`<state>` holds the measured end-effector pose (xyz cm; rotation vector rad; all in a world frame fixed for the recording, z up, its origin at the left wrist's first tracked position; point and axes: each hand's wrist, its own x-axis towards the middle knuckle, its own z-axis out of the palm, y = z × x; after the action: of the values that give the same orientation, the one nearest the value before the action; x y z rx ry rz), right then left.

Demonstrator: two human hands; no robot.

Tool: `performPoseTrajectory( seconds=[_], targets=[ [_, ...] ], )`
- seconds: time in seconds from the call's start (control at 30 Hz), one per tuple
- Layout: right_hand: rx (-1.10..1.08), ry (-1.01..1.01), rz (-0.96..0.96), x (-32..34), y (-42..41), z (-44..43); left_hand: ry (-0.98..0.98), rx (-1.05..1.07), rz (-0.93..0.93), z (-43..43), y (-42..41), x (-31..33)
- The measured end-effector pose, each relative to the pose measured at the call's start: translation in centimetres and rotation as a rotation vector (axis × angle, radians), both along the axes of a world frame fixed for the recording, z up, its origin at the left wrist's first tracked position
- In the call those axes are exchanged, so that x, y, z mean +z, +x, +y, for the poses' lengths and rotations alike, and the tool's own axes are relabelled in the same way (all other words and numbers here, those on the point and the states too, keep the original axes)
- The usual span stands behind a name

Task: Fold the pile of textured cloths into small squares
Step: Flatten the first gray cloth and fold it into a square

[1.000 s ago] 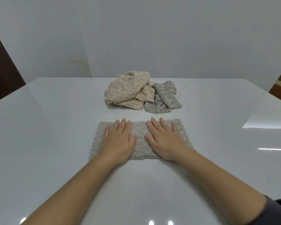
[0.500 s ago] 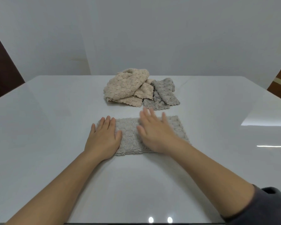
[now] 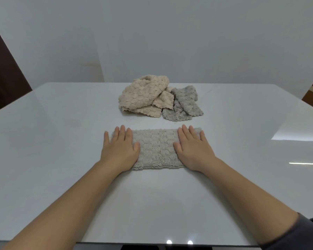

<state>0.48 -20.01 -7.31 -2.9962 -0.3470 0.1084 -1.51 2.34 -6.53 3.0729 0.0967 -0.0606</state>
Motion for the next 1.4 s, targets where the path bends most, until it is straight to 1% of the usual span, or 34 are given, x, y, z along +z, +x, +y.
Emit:
performPoseTrajectory(
  seconds=[0.03,0.1,0.17,0.27,0.37,0.53,0.7,0.73,0.83,0.87,0.9,0.97,1.0,1.1,1.17,1.27,1.33,1.4],
  targets=[
    [0.000,0.001,-0.006,0.0,0.0,0.1,0.003,0.000,-0.029,-0.8,0.2,0.5],
    [0.000,0.003,-0.019,-0.1,0.0,0.1,-0.031,-0.074,-0.092,-3.2,0.7,1.1],
    [0.001,0.001,-0.023,0.0,-0.1,0.0,-0.091,-0.172,-0.070,-6.0,0.9,0.9],
    [0.004,0.004,-0.023,-0.2,-0.1,0.0,-0.113,-0.209,-0.017,-7.3,0.8,-0.6],
    [0.010,0.014,-0.020,-0.2,0.0,-0.1,-0.103,-0.165,-0.023,-4.9,0.7,-1.0],
    [0.012,0.009,-0.003,0.0,0.0,-0.1,-0.068,-0.019,0.017,1.0,-0.1,-0.9],
    [0.010,-0.002,0.027,0.4,-0.1,0.0,-0.100,0.044,0.052,3.5,-0.3,-0.7],
    [0.010,0.001,0.040,0.7,0.0,0.1,-0.108,0.061,0.022,3.7,-0.2,-0.5],
    [0.016,0.040,0.015,1.6,-0.2,0.5,-0.104,0.136,-0.191,4.0,0.2,0.4],
    [0.030,0.050,-0.014,1.8,-0.5,1.0,-0.132,0.152,-0.237,4.1,0.6,0.7],
    [0.055,0.059,-0.037,2.0,-0.7,1.6,-0.214,0.175,-0.240,4.1,0.9,1.2],
    [0.118,0.076,-0.042,2.1,-1.2,3.2,-0.419,0.252,-0.146,3.6,1.5,2.4],
    [0.143,0.079,-0.033,2.0,-1.2,4.0,-0.487,0.282,-0.106,3.5,2.0,2.8],
    [0.159,0.063,-0.010,1.2,-0.9,5.4,-0.535,0.343,-0.012,3.1,2.6,3.9],
    [0.148,0.049,-0.009,0.6,-0.6,5.6,-0.634,0.328,0.002,3.5,3.1,3.5],
    [0.152,0.037,-0.011,0.2,-0.5,5.4,-0.870,0.269,-0.093,4.1,3.0,2.5],
    [0.152,0.030,-0.007,0.2,-0.6,5.4,-0.920,0.234,-0.138,4.6,2.6,2.3],
    [0.149,0.026,-0.005,0.2,-0.6,5.5,-0.957,0.221,-0.076,5.1,2.1,2.6]
  ],
)
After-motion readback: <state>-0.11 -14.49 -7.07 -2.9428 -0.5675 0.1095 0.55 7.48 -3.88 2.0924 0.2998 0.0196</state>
